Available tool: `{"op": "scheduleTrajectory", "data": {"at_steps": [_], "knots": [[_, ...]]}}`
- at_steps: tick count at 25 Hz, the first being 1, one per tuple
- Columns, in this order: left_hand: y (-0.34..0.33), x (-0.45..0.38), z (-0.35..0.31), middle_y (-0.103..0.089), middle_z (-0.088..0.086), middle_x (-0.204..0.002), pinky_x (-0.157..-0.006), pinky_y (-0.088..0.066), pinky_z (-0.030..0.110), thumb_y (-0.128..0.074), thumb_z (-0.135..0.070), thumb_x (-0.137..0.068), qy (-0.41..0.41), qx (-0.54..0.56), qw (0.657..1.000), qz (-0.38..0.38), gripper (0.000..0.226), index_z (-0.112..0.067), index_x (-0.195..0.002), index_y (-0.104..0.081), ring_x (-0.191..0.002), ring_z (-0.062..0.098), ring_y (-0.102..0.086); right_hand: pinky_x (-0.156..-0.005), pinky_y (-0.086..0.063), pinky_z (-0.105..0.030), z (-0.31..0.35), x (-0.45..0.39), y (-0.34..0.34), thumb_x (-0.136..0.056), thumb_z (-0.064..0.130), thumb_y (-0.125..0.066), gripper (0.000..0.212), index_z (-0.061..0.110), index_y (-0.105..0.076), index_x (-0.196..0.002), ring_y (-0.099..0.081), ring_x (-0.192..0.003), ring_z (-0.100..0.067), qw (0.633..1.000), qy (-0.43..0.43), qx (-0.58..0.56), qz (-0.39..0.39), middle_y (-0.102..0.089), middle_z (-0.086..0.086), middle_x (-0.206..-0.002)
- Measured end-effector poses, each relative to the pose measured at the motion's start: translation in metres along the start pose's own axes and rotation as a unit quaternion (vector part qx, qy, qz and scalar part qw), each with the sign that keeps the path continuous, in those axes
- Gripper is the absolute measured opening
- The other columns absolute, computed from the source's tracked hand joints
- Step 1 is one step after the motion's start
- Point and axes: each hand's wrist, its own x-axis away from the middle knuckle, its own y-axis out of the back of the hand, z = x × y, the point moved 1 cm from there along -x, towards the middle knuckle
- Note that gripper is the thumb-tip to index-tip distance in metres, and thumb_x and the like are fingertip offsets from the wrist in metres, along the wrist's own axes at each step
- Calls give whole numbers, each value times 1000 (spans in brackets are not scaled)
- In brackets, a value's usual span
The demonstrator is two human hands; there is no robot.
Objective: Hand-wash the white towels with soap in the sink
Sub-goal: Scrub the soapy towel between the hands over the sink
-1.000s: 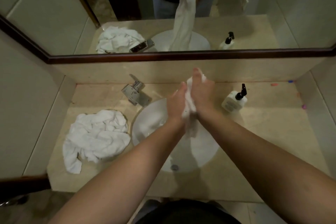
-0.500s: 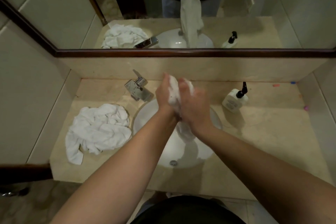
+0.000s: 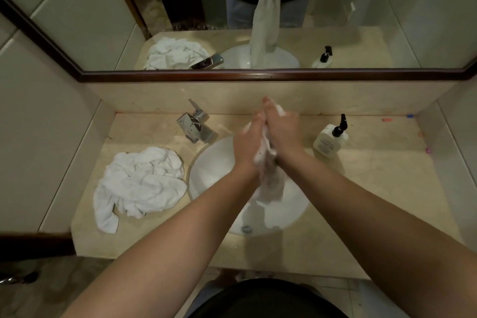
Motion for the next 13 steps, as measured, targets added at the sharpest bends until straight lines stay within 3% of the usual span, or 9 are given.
{"op": "scheduleTrajectory", "data": {"at_steps": [3, 4, 6, 8, 10, 11, 13], "knots": [[13, -9, -14, -59, -4, -60, -57, -49, 25, -53, -57, -96, 62, 95, 993, -29, 45, -16, -78, -59, -56, 12, -60, -61, -55, -33, 0, 28, -10, -97, 43, -57, 39, 18, -70, -70, -67, -57, -11, 996, 57, 47, 54, -68, -1, -61], [13, -5, -14, -62, -5, -67, -63, -52, 28, -52, -59, -96, 61, 92, 994, 1, 43, -19, -81, -59, -63, 13, -63, -61, -54, -32, 1, 25, -10, -98, 43, -56, 42, 19, -66, -64, -64, -55, -10, 995, 72, 62, 43, -65, 1, -57], [5, 6, -4, -67, -3, -87, -78, -57, 35, -50, -58, -97, 31, 32, 998, 54, 37, -23, -90, -63, -83, 18, -67, -70, -56, -42, 10, 7, -2, -98, 46, -54, 47, 20, -59, -58, -63, -59, -18, 998, 38, 40, -9, -61, -1, -57], [1, 5, -9, -69, 5, -86, -70, -57, 25, -51, -55, -98, 30, 15, 999, 9, 42, -17, -92, -66, -78, 17, -66, -71, -56, -44, 14, 4, -3, -96, 49, -54, 46, 20, -62, -60, -67, -65, -18, 999, 11, 15, -27, -66, -6, -63], [6, -8, -16, -69, 9, -78, -61, -52, 24, -52, -60, -95, 74, 78, 994, -22, 48, -14, -84, -65, -66, 17, -63, -58, -53, -24, 11, 22, -8, -98, 42, -55, 42, 20, -64, -63, -63, -55, -2, 998, 45, 40, 17, -66, -1, -61], [7, -14, -13, -66, 6, -71, -61, -50, 26, -51, -61, -95, 79, 90, 993, -19, 49, -16, -80, -62, -64, 17, -62, -53, -48, -18, 11, 28, -9, -99, 40, -55, 41, 21, -64, -63, -61, -51, 2, 997, 55, 48, 30, -65, 2, -60], [1, -7, -10, -60, -2, -66, -60, -49, 21, -43, -54, -102, 58, 72, 995, 35, 45, -19, -81, -61, -71, 16, -63, -55, -46, -24, 15, 13, -3, -99, 43, -53, 44, 17, -64, -65, -61, -51, -5, 998, 34, 49, -6, -65, 0, -61]]}}
